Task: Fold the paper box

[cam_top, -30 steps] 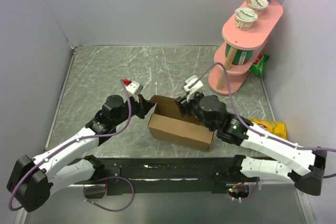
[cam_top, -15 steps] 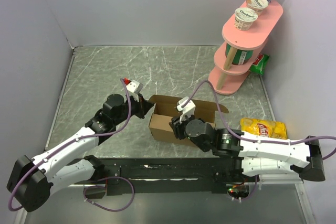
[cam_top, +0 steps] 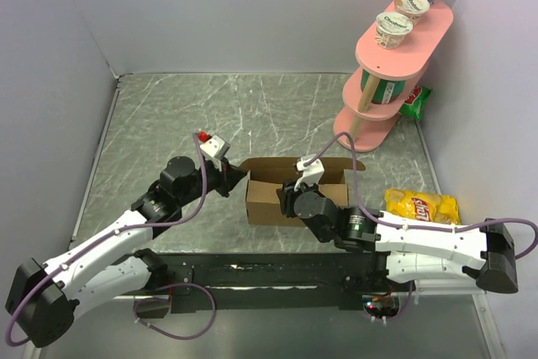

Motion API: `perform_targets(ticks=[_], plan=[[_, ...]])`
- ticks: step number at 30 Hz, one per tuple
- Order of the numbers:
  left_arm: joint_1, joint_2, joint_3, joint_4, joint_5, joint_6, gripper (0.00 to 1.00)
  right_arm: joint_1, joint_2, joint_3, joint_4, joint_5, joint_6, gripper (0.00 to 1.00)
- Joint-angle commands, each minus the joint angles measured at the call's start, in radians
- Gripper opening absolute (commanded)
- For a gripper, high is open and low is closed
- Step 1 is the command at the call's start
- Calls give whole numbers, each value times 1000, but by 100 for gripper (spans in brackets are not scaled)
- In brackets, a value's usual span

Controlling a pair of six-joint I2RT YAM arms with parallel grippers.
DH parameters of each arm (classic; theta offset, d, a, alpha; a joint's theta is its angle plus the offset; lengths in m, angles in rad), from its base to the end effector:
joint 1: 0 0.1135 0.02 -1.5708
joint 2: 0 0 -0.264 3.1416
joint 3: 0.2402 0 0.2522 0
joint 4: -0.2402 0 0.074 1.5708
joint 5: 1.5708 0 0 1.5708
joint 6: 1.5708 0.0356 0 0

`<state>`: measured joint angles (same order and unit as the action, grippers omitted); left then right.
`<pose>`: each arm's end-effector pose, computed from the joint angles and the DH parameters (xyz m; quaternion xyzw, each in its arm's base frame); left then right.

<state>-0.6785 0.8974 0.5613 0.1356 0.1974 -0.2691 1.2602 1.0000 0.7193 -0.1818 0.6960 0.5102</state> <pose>0.1615 -0.1392 0.2740 0.2177 0.7418 -0.3552 0.5255 0.0890 0.2025 0.2802 -0.1258 0.8096 0.1993 0.5377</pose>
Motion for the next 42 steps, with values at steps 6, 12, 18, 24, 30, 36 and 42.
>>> perform_targets(ticks=[6, 12, 18, 24, 30, 36, 42], plan=[[-79, -49, 0, -14, 22, -19, 1, -19, 84, -37, -136, 68, 74, 39], [-110, -45, 31, -48, -68, -189, 1, -18, 120, -18, -133, 79, 67, 39], [-147, -25, 55, -45, -200, -358, 1, -7, 163, -6, -128, 89, 62, 38], [-179, -11, 86, -71, -308, -410, 1, 13, 172, -18, -116, 114, 76, 38], [-266, 50, 107, -108, -456, -426, 1, 31, 180, -11, -127, 142, 77, 37], [-380, 104, 155, -181, -668, -412, 1, 39, 183, -11, -139, 146, 94, 37], [-466, 141, 192, -238, -782, -418, 1, 41, 186, -4, -153, 158, 102, 37]])
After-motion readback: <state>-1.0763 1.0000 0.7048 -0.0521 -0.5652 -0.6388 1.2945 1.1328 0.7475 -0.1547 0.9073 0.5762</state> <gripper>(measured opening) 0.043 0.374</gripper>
